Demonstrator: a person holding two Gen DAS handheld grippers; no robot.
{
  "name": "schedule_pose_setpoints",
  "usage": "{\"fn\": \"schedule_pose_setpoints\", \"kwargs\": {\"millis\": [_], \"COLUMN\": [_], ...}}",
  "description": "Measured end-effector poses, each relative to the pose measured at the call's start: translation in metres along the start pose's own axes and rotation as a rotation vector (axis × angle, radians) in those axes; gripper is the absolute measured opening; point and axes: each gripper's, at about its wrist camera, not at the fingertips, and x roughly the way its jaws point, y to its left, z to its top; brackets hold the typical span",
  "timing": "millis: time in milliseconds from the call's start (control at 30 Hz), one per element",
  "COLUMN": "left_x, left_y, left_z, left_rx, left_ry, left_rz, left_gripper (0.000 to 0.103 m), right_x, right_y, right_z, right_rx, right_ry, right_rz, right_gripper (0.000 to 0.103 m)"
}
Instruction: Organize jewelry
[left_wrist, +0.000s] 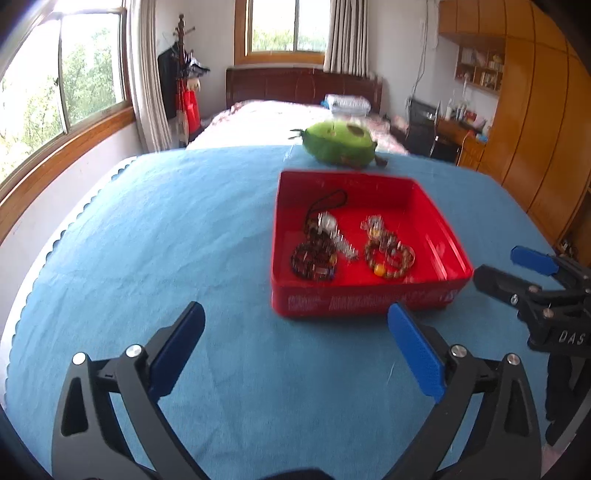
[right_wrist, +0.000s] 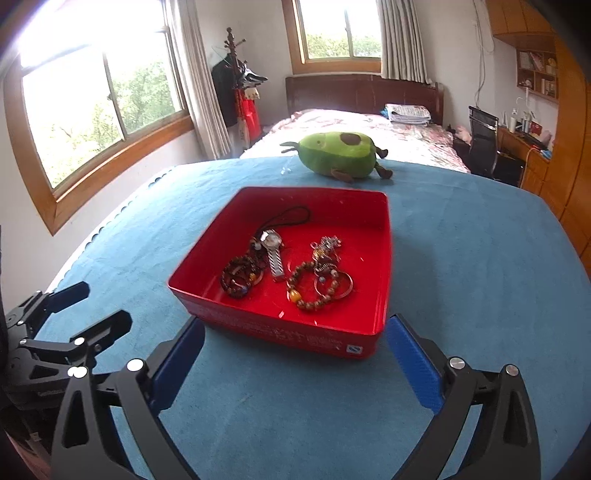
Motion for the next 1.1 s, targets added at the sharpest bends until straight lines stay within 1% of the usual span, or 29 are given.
{"fn": "schedule_pose_setpoints", "kwargs": {"millis": [100,167,200,267,400,433,500,567,667,867,1100], "left_x": [0.005,0.012,0.019,0.028,0.042,0.046,0.052,0.058,0.063,0.076,0.08], "left_y": [0.001,0.002,0.004,0.004,0.001,-0.001,-0.002,-0.003,-0.003,-0.004,-0.007], "left_z": [-0.003,-0.003,-0.002,0.0,0.001,0.001,0.003,0.003,0.005,0.007,0.007], "left_rx": [-0.019,-0.033,-0.045,-0.057,-0.053,-0.051,-0.049,-0.038,-0.034,-0.029,-0.015], "left_ry": [0.044,0.077,0.11,0.151,0.192,0.2,0.208,0.208,0.212,0.223,0.221], "left_rz": [-0.013,-0.017,-0.011,-0.021,-0.026,-0.028,-0.032,-0.025,-0.03,-0.042,-0.037], "left_gripper": [0.099,0.099,0.099,0.099,0.099,0.099,0.099,0.099,0.099,0.099,0.099], "right_x": [0.002,0.006,0.007,0.011,0.023,0.03,0.036,0.043,0.052,0.061,0.07], "right_y": [-0.006,-0.011,-0.012,-0.014,-0.016,-0.017,-0.018,-0.02,-0.022,-0.025,-0.024], "right_z": [-0.004,-0.005,-0.006,-0.007,-0.012,-0.014,-0.017,-0.019,-0.021,-0.022,-0.024], "right_rx": [0.028,0.058,0.071,0.089,0.113,0.123,0.134,0.138,0.151,0.16,0.143], "right_ry": [0.05,0.082,0.097,0.136,0.198,0.231,0.256,0.27,0.289,0.308,0.327], "right_rz": [-0.023,-0.013,-0.011,0.0,0.02,0.03,0.036,0.017,0.013,0.009,-0.006], "right_gripper": [0.099,0.099,0.099,0.099,0.099,0.099,0.099,0.099,0.099,0.099,0.099]}}
